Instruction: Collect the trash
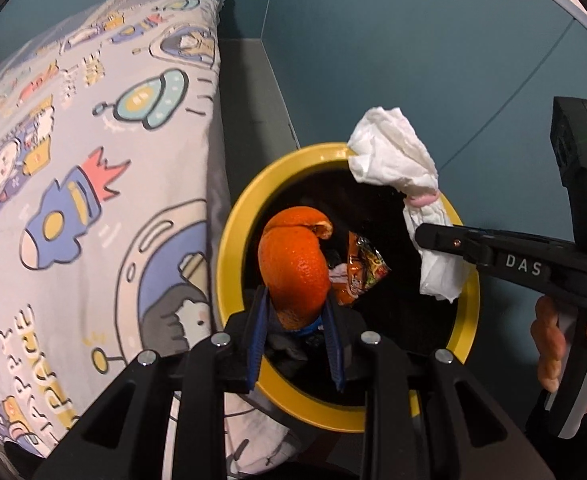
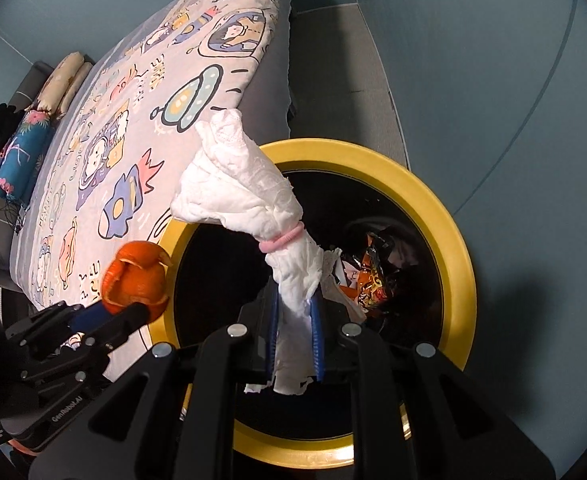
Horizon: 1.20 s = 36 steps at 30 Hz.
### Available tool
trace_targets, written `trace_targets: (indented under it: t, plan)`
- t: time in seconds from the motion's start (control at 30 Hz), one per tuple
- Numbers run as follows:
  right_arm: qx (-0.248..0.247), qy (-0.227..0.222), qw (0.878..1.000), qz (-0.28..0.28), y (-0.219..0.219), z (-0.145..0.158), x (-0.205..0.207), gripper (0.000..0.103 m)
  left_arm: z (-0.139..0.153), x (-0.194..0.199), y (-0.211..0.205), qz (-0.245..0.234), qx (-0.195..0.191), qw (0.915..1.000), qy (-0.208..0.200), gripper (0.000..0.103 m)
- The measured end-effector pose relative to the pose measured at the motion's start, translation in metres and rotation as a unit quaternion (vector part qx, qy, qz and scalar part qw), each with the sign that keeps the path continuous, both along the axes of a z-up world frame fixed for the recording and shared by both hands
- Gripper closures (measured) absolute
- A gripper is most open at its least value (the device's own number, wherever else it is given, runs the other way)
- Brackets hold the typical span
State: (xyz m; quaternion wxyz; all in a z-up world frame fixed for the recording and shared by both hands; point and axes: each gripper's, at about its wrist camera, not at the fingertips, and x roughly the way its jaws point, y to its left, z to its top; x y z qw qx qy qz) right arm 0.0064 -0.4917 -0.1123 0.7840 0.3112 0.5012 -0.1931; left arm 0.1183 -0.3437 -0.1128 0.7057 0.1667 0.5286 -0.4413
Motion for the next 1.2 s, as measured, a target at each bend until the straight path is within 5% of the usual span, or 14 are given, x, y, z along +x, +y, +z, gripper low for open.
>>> trace_targets:
  t: [0.4,0.57,0.73,1.2]
  plan:
    - [0.003,-0.005,1.0,-0.006,-0.004,0.001,-0.003,0.086,-0.003,-0.003,0.001,-0.001,-0.003,0.9999,0.012,0.074]
    - [0.004,-0.011,1.0,-0.012,-0.005,0.003,-0.005,0.073,0.004,-0.005,0.006,0.002,-0.013,0.9999,0.005,0.061]
    - [-0.006,-0.018,1.0,-0.02,-0.005,0.011,-0.008,0.07,0.014,-0.002,0.017,0.012,-0.025,0.9996,0.001,0.054]
    - [-0.055,-0.063,0.996,0.029,0.035,0.049,0.028,0.07,0.046,0.035,0.106,0.117,-0.066,0.9904,-0.035,0.054]
